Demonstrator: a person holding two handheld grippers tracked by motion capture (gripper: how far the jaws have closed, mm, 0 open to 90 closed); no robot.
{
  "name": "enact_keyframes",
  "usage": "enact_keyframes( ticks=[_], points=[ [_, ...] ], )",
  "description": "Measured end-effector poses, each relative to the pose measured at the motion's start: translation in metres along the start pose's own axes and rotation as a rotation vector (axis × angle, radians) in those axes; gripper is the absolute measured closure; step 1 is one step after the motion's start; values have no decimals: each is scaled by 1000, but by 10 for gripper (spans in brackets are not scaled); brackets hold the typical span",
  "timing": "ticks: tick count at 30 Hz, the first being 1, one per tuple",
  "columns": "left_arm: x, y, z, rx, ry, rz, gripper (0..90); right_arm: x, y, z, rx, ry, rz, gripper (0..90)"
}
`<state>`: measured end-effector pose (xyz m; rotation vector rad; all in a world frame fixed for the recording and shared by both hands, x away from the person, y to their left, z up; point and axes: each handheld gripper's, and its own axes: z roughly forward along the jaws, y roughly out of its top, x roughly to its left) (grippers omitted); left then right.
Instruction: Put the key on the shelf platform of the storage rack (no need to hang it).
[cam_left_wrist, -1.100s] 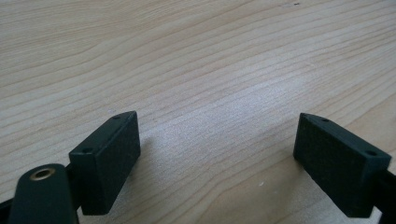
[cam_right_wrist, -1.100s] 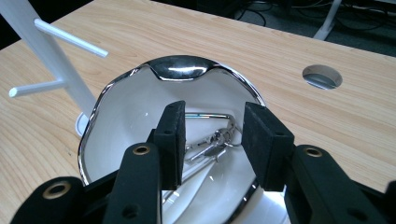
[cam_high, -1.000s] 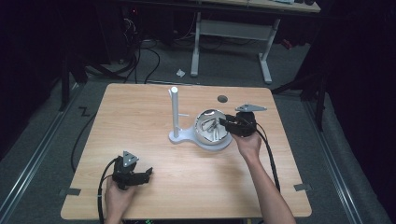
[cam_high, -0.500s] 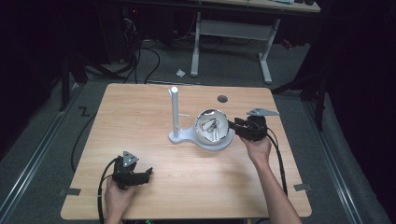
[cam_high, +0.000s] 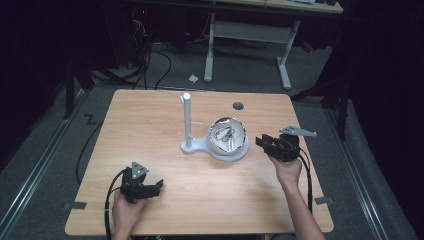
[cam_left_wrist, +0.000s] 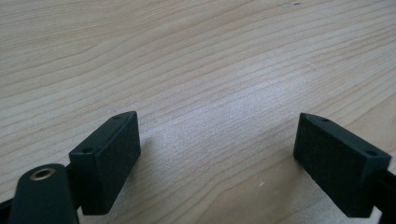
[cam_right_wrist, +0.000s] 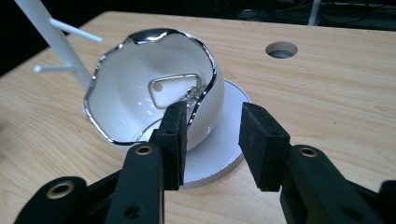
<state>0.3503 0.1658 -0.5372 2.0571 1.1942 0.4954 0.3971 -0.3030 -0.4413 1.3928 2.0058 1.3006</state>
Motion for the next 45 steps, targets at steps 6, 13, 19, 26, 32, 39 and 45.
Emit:
enact_keyframes(
  ticks=[6, 13, 19, 26, 32, 39, 45],
  points=[
    [0, 0, 0, 0, 0, 0, 150, -2, -10, -15, -18, 2, 19, 615],
    [0, 0, 0, 0, 0, 1, 151, -7, -23, -24, -22, -3, 48, 614],
    [0, 0, 0, 0, 1, 0, 151, -8, -32, -29, -21, -5, 46, 612],
    [0, 0, 0, 0, 2, 0, 152, -4, -39, -34, -18, -7, 34, 599],
    [0, 0, 0, 0, 2, -1, 152, 5, -49, -37, -5, 3, 6, 587],
    [0, 0, 0, 0, 2, -1, 152, 16, -60, -37, 24, 17, -13, 583],
    [0, 0, 0, 0, 2, -1, 152, 26, -67, -33, 39, 35, -37, 576]
  ],
)
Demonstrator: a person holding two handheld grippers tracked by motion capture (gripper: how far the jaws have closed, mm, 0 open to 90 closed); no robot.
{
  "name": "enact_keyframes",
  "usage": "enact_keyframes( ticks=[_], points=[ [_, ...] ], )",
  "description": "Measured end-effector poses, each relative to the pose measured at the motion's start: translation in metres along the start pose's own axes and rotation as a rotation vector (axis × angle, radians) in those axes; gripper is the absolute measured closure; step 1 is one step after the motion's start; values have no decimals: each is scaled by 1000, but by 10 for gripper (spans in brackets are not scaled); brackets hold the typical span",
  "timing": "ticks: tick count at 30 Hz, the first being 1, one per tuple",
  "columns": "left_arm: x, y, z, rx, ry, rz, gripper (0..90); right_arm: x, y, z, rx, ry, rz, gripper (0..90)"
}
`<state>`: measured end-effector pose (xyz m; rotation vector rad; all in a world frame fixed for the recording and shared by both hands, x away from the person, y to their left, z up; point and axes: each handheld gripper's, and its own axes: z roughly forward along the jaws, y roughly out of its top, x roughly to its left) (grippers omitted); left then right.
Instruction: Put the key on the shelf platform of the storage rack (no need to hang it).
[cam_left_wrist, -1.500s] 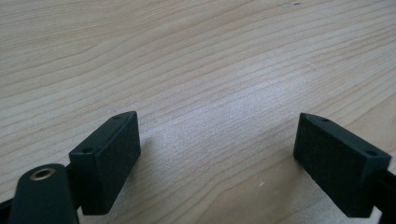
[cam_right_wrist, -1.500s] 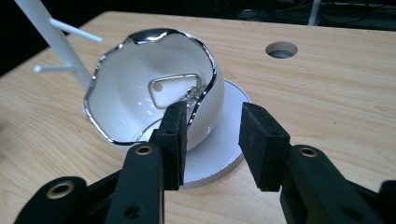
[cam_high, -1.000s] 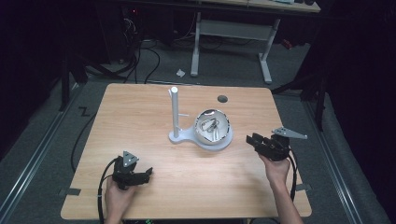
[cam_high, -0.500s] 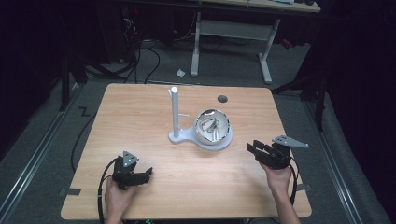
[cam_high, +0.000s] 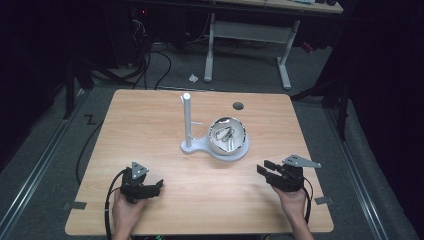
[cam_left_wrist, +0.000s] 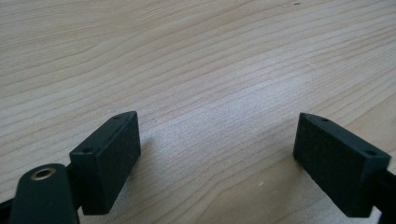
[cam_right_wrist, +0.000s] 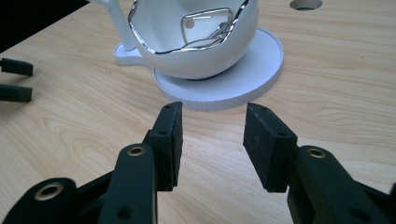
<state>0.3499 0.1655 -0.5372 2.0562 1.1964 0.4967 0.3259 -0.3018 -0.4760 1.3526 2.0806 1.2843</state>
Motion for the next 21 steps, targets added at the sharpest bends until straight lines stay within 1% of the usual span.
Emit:
enact_keyframes(
  ticks=[10, 13, 15, 21],
  points=[
    [0, 0, 0, 0, 0, 0, 152, 11, -6, 8, 14, 24, -6, 575],
    [0, 0, 0, 0, 0, 0, 152, 13, -8, 11, 7, 33, -8, 575],
    [0, 0, 0, 0, 0, 0, 152, 15, -8, 13, 11, 37, -5, 575],
    [0, 0, 0, 0, 0, 0, 152, 20, -8, 18, 14, 46, -18, 574]
  ],
)
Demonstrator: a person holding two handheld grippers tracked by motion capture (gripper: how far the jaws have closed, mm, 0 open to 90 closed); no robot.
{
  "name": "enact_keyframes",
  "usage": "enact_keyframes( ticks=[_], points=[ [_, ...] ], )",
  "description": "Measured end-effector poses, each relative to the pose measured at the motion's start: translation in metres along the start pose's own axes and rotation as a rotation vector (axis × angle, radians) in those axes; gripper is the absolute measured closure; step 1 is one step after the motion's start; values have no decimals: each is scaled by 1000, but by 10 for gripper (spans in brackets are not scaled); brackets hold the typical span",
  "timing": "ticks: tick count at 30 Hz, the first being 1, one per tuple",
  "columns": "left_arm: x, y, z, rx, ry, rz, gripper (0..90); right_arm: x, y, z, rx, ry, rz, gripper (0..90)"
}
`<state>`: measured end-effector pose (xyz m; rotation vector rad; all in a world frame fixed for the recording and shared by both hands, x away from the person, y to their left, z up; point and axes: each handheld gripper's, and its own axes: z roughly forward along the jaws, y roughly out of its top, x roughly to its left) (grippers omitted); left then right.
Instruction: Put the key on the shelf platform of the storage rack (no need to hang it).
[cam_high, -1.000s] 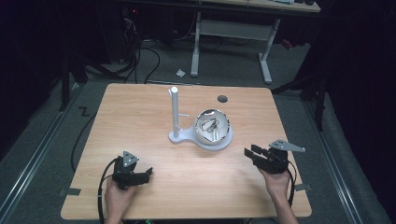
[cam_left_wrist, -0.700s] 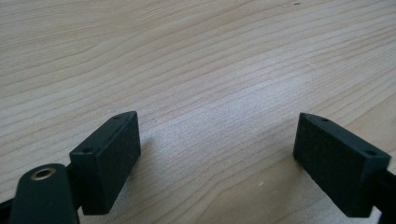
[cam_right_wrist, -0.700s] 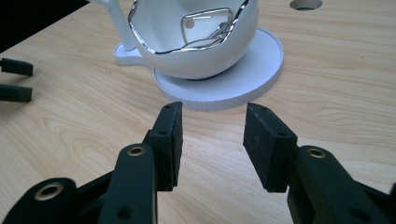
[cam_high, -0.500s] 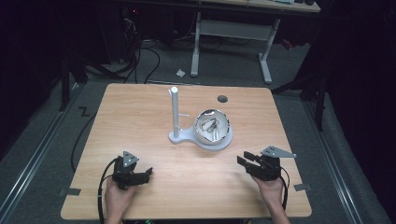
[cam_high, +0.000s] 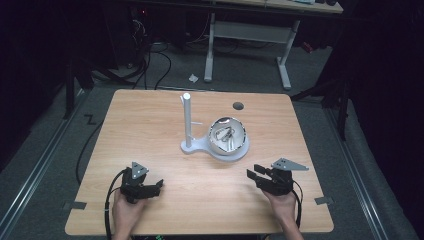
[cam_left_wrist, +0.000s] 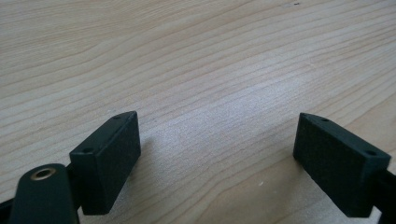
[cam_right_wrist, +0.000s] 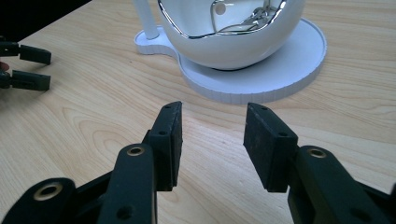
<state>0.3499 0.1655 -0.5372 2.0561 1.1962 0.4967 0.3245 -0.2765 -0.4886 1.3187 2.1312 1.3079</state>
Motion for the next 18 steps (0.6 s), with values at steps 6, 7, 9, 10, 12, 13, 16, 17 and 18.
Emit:
enact_keyframes(
  ticks=[6, 7, 9, 10, 12, 13, 16, 17, 18],
  points=[
    [0, 0, 0, 0, 0, 0, 152, 3, 0, 5, 2, 7, -8, 575],
    [0, 0, 0, 0, 0, 0, 152, 5, 0, 6, 8, 10, -8, 575],
    [0, 0, 0, 0, 0, 0, 152, 6, 0, 7, 12, 12, -8, 574],
    [0, 0, 0, 0, 0, 0, 152, 6, 0, 7, 12, 12, -8, 574],
    [0, 0, 0, 0, 0, 0, 152, 6, -1, 9, 18, 13, -16, 574],
    [0, 0, 0, 0, 0, 0, 152, 7, -2, 10, 21, 14, -11, 574],
    [0, 0, 0, 0, 0, 0, 152, 8, -4, 12, 29, 17, -13, 573],
    [0, 0, 0, 0, 0, 0, 152, 8, -5, 14, 35, 14, -9, 573],
    [0, 0, 0, 0, 0, 0, 152, 8, -5, 14, 35, 14, -9, 573]
  ],
)
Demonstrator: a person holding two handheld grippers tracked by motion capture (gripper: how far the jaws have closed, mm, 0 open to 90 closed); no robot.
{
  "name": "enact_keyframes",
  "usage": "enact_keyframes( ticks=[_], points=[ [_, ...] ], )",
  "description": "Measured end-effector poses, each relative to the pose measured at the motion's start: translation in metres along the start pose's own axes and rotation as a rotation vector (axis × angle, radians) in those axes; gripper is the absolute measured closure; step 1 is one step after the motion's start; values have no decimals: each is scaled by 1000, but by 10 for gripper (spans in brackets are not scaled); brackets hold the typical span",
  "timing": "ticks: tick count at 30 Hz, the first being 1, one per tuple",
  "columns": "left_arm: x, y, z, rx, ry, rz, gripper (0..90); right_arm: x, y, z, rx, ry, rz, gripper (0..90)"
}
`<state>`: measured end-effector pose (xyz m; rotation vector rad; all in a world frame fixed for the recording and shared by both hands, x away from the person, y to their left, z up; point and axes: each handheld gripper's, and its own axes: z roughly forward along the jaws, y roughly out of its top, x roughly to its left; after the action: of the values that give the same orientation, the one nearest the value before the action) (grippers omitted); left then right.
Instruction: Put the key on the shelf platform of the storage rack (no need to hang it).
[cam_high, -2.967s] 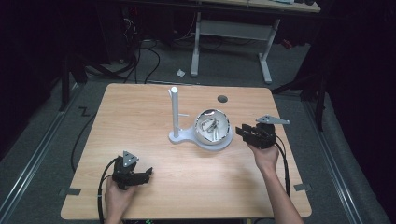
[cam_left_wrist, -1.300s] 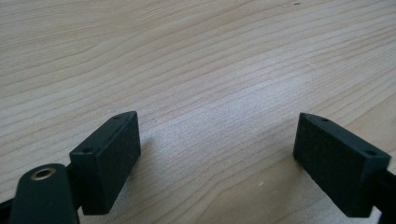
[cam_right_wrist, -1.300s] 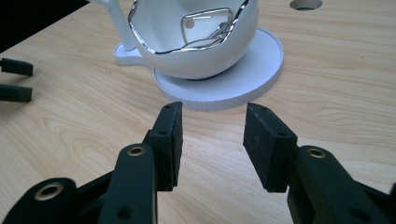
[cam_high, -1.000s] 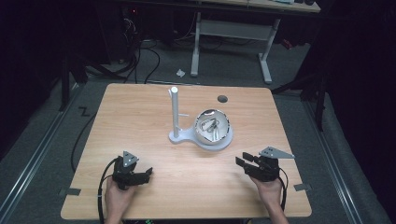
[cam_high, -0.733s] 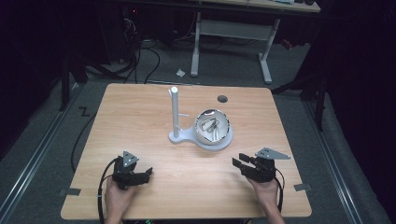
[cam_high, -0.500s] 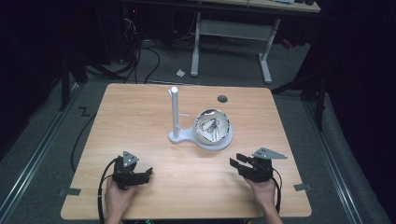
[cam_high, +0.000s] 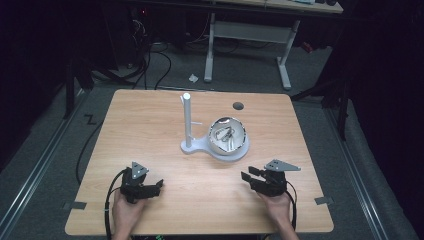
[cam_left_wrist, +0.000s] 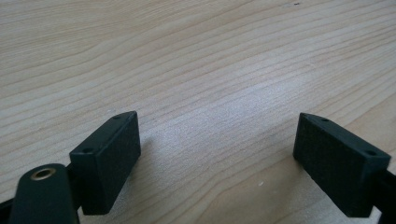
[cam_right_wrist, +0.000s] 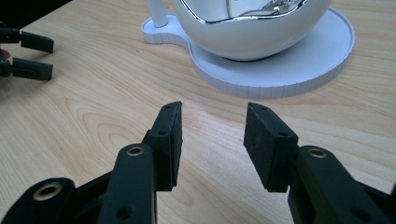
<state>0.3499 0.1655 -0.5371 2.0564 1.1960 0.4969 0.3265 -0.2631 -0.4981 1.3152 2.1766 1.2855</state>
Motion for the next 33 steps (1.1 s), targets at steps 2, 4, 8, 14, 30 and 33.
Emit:
enact_keyframes(
  ticks=[2, 4, 8, 14, 30, 33],
  points=[
    [0, 0, 0, 0, 0, 0, 152, 0, -1, 2, 1, -3, 0, 572],
    [0, 0, 0, 0, 0, 0, 152, 0, -2, 2, 4, -4, 0, 571],
    [0, 0, 0, 0, 0, 0, 152, 1, -5, 8, 19, -8, -1, 570],
    [0, 0, 0, 0, 0, 0, 152, 2, -7, 11, 31, -21, -3, 567],
    [0, 0, 0, 0, 0, 1, 152, 4, -12, 21, 60, -53, -32, 564],
    [0, 0, 0, 0, 0, 1, 152, 5, -12, 23, 70, -58, -39, 564]
  ],
)
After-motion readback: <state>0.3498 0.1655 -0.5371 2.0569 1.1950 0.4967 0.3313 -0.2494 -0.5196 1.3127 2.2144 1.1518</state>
